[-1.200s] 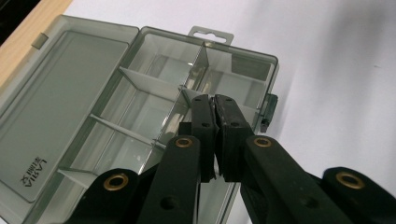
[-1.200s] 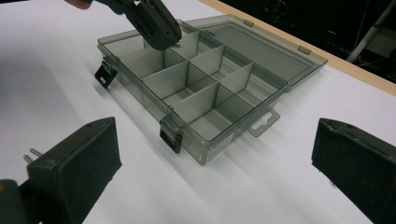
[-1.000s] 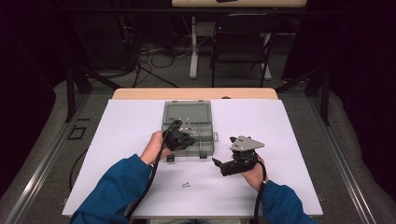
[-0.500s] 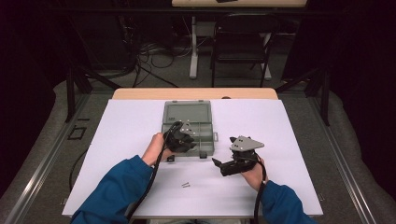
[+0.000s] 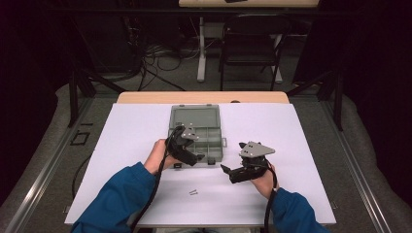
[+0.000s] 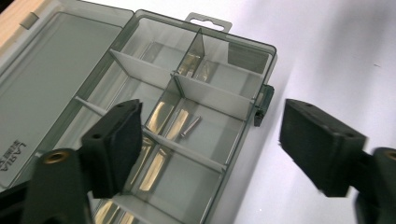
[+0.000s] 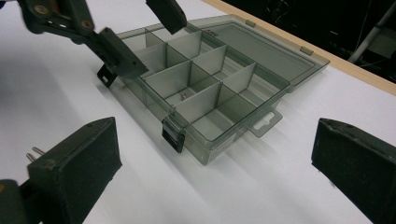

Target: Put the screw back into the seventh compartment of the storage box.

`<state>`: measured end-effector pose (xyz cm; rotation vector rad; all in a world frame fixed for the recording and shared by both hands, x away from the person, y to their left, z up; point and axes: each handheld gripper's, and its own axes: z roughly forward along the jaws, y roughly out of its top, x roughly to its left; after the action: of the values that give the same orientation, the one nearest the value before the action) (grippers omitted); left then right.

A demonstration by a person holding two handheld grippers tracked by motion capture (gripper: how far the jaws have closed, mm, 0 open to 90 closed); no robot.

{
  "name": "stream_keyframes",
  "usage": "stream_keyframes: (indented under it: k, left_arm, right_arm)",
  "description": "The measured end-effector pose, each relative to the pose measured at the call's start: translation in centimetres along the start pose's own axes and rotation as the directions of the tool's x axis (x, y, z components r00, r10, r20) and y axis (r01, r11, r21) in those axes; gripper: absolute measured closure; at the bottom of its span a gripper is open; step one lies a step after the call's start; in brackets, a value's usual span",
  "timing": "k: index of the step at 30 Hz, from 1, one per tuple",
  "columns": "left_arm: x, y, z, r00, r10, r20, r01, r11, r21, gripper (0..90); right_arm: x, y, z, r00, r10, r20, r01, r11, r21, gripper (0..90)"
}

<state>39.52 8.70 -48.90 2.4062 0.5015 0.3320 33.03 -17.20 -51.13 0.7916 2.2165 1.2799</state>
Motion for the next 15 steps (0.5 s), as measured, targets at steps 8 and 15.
stream_keyframes:
  k: [8, 15]
  left_arm:
    - [-0.7, -0.8, -0.8, 0.9996, -0.026, 0.006, 0.026, 0.9996, -0.006, 12.7]
    - [-1.9, -1.6, -1.1, 0.9995, -0.03, 0.01, 0.03, 0.9995, 0.004, 7.0]
  right_arm:
    - [0.0, 0.0, 0.0, 1.0, -0.001, -0.001, 0.001, 1.0, -0.001, 0.2]
    - [0.0, 0.0, 0.0, 1.0, -0.001, 0.0, 0.001, 1.0, -0.006, 0.2]
